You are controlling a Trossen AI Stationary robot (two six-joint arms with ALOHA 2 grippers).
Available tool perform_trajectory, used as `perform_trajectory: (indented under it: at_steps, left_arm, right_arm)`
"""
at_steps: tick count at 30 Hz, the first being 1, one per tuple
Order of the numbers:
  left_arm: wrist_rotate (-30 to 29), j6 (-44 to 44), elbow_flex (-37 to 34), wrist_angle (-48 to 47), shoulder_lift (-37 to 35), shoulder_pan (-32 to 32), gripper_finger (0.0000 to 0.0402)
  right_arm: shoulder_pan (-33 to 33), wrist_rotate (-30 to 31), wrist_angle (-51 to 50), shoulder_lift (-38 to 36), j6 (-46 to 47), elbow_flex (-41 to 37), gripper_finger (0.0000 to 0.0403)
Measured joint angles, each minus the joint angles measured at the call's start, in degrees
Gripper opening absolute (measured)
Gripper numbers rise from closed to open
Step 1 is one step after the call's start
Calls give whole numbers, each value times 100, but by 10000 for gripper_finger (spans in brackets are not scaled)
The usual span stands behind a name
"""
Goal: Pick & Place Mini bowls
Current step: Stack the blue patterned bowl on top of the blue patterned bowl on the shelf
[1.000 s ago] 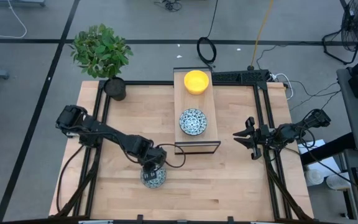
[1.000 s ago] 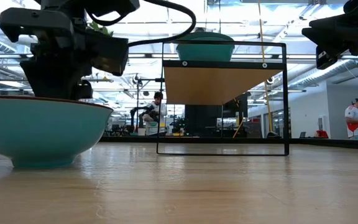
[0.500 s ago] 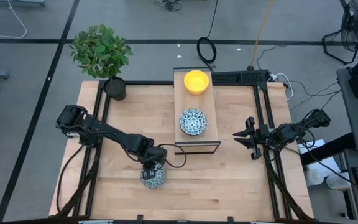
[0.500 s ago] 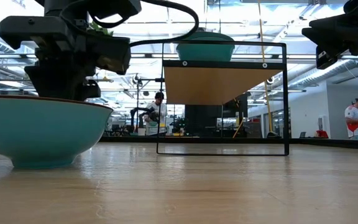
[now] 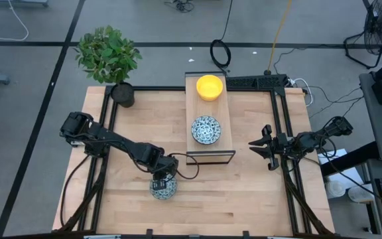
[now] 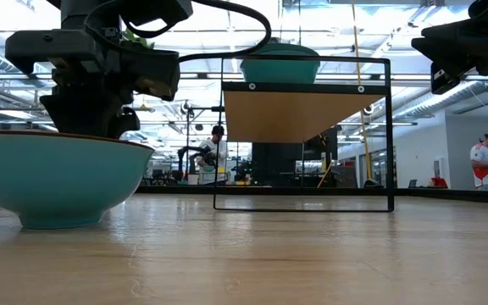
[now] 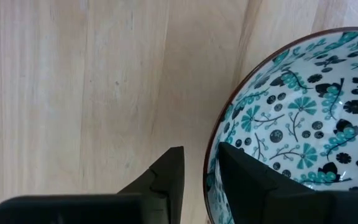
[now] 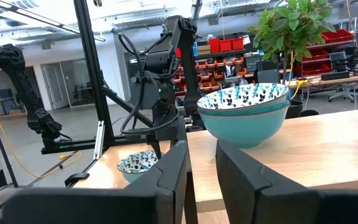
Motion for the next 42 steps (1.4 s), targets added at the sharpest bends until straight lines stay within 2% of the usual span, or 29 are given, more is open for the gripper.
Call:
perform_trajectory:
  at_steps: [27,30,35,42]
  left_arm:
    - [-2,-20,0,4,0,0,100]
    - [1,-16,0,6,0,0,80]
    - [189,-49,30,45,-32,4,15]
    - [193,-370,163,-178,-44,4,16]
  right_arm:
    - [0,0,-1,0,0,0,75]
    - [-1,-1,-1,0,0,0,75]
    - [0,0,-1,0,0,0,75]
    - [-2,0,-3,2,0,0,75]
